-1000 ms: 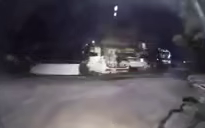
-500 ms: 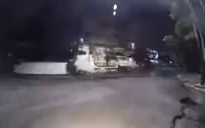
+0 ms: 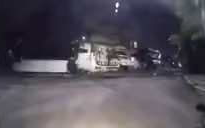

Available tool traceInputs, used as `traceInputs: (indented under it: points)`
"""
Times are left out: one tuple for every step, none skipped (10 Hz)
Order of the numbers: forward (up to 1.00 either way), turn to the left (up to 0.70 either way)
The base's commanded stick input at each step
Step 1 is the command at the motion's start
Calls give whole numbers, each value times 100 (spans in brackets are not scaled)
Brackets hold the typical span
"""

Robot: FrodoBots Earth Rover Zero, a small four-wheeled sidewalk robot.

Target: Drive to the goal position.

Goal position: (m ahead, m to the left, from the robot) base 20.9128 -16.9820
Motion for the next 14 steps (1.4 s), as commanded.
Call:
traceInputs:
  points:
    - [70, -35]
    - [70, -35]
    - [70, -35]
    - [70, -35]
    - [70, -35]
    - [70, -35]
    - [70, -35]
    - [70, -35]
    - [70, -35]
    - [70, -35]
    - [70, -35]
    - [70, -29]
    - [70, 0]
    - [70, 0]
